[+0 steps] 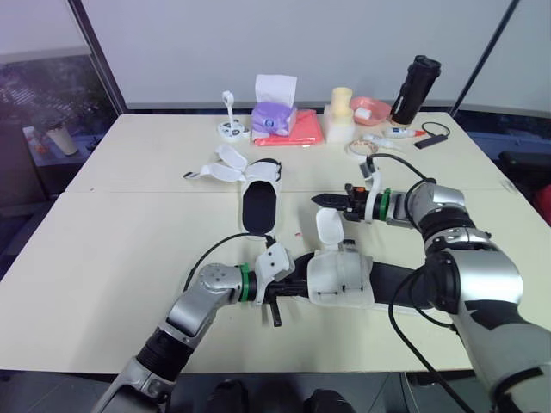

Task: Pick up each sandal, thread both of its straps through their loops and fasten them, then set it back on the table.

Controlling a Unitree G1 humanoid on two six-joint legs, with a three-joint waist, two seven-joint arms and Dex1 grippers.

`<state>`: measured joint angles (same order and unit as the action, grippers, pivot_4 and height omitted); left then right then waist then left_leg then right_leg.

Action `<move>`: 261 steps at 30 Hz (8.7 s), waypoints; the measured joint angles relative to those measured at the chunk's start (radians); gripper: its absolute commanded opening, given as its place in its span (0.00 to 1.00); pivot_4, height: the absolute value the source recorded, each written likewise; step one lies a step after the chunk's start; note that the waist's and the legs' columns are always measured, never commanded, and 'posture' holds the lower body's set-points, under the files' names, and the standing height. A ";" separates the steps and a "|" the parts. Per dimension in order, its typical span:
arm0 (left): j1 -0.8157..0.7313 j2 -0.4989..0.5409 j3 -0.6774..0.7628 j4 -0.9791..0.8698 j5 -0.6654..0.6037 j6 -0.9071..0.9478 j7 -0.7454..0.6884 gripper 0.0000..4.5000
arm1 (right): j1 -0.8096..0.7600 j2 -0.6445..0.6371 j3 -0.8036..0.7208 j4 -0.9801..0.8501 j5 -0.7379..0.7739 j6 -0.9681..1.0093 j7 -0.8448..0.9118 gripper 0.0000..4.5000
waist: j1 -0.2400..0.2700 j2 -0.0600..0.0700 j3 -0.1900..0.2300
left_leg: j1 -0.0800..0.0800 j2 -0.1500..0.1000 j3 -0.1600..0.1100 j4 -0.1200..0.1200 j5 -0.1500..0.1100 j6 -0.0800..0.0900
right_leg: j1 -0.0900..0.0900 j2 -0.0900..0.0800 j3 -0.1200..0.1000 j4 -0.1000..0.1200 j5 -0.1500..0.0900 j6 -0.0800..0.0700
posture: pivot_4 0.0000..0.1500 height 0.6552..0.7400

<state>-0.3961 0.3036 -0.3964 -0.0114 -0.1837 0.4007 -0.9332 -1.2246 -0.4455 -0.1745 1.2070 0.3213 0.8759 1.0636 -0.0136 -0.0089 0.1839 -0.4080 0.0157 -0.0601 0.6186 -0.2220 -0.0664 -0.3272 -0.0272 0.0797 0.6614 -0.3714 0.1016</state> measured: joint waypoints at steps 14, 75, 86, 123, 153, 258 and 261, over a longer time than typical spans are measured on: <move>-0.003 0.008 0.000 0.001 -0.003 0.002 -0.008 0.00 | 0.534 -0.001 0.209 -0.835 -0.191 -1.000 0.104 0.01 | -0.005 0.000 0.000 | 0.000 0.000 0.000 0.000 0.000 0.000 | 0.001 0.000 -0.001 0.000 -0.001 0.002 | 1.00 1.00; -0.039 -0.014 0.000 0.060 -0.004 0.004 -0.056 0.00 | 0.904 -0.382 0.115 -1.595 0.739 0.170 -0.282 0.94 | 0.005 0.000 -0.002 | 0.001 0.001 -0.007 0.001 0.000 0.000 | 0.006 -0.001 -0.002 -0.005 -0.001 0.002 | 1.00 1.00; -0.029 -0.015 0.000 0.049 -0.004 0.004 -0.047 0.00 | 0.892 -0.331 0.120 -1.600 0.761 0.210 -0.324 0.02 | 0.005 0.000 -0.002 | 0.000 0.001 -0.007 0.000 0.000 0.001 | 0.006 -0.001 -0.002 -0.006 -0.001 0.002 | 1.00 1.00; -0.008 -0.012 0.010 0.039 -0.026 0.008 -0.038 0.00 | 0.862 -0.383 0.266 -1.484 0.386 0.010 -0.150 0.02 | 0.003 -0.004 -0.007 | 0.000 0.001 -0.007 -0.004 0.000 0.001 | 0.005 -0.001 -0.002 -0.009 -0.001 0.002 | 1.00 1.00; -0.007 -0.012 0.011 0.040 -0.026 0.012 -0.036 0.00 | 0.904 -0.303 0.143 -1.518 0.498 0.159 -0.159 0.02 | 0.002 -0.005 -0.009 | 0.000 0.001 -0.007 -0.004 0.000 0.001 | 0.005 -0.001 -0.002 -0.009 -0.001 0.002 | 1.00 1.00; -0.028 0.019 0.007 0.038 -0.069 0.079 -0.092 0.00 | 1.301 -0.353 0.090 -1.826 0.523 0.076 -0.371 0.86 | 0.002 -0.007 -0.013 | 0.000 0.001 -0.005 -0.006 -0.002 0.003 | 0.005 0.000 -0.001 -0.013 -0.003 0.002 | 1.00 1.00; -0.028 0.018 0.007 0.038 -0.069 0.079 -0.092 0.00 | 1.302 -0.353 0.087 -1.822 0.527 0.077 -0.370 0.86 | 0.002 -0.007 -0.013 | 0.000 0.001 -0.005 -0.006 -0.002 0.003 | 0.005 0.000 -0.001 -0.013 -0.003 0.002 | 1.00 1.00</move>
<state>-0.4243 0.3218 -0.3891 0.0262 -0.2529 0.4794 -1.0248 0.0772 -0.7989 -0.0876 -0.6154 0.8481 0.9526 0.6933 -0.0116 -0.0160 0.1704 -0.4081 0.0169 -0.0649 0.6123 -0.2238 -0.0635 -0.3221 -0.0273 0.0782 0.6488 -0.3741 0.1033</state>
